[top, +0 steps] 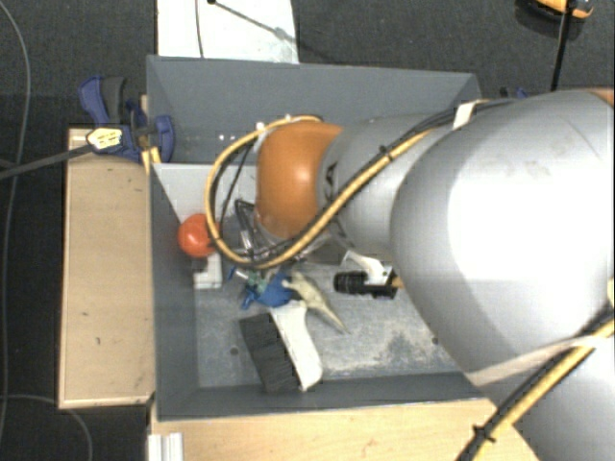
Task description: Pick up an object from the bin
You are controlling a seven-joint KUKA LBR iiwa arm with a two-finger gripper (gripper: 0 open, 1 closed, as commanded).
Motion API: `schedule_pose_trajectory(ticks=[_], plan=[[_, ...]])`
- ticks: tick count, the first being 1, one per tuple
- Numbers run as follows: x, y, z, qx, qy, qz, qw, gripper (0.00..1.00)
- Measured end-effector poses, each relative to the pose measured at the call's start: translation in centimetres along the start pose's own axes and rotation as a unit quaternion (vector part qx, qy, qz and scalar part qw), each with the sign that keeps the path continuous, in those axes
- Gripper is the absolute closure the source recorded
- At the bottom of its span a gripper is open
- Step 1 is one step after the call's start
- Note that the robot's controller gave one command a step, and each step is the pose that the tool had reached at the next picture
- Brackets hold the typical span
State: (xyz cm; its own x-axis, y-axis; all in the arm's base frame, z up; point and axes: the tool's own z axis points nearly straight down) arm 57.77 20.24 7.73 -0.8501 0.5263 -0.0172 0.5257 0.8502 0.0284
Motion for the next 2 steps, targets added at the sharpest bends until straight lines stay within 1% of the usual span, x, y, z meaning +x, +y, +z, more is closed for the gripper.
schedule_pose_trajectory(ticks=[1, 2], plan=[[0.00, 0.00, 0.00, 0.000, 0.0000, 0.000, 1.0000, 1.00], [0.15, -0.23, -0.78, 0.004, 0.0027, 0.001, 1.0000, 1.00]])
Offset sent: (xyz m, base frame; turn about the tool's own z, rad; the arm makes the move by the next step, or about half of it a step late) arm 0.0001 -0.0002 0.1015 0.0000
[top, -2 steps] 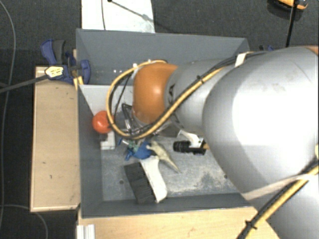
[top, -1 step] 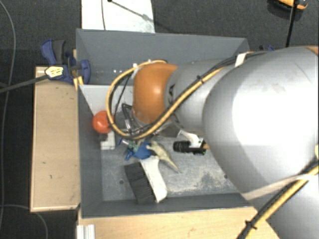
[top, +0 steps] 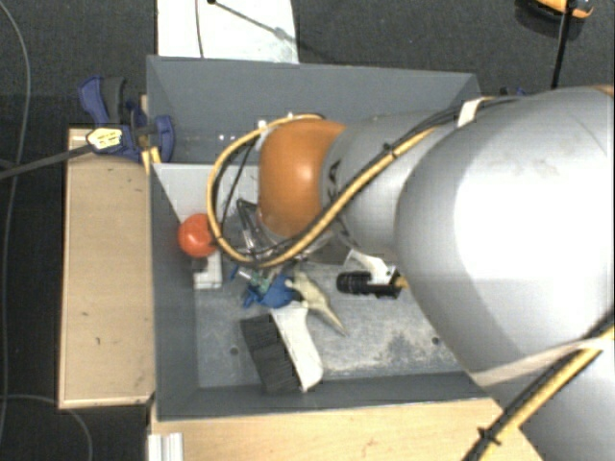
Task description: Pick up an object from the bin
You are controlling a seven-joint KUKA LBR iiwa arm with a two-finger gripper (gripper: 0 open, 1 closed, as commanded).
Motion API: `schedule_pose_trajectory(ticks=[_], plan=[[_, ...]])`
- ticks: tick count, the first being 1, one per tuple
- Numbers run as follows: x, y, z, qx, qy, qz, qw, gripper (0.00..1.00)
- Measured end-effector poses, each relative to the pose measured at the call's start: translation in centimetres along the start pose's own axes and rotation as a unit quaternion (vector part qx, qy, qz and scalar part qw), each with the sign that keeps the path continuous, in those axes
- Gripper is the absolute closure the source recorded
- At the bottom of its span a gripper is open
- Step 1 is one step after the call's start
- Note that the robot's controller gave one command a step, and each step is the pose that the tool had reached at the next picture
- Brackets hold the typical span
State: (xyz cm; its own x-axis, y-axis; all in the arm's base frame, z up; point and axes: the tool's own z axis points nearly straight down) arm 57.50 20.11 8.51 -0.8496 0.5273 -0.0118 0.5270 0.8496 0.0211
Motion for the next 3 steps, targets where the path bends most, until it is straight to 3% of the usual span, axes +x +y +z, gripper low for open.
schedule_pose_trajectory(ticks=[3], plan=[[-0.1, 0.1, -4.2, -0.001, -0.0009, 0.000, 1.0000, 1.00]])
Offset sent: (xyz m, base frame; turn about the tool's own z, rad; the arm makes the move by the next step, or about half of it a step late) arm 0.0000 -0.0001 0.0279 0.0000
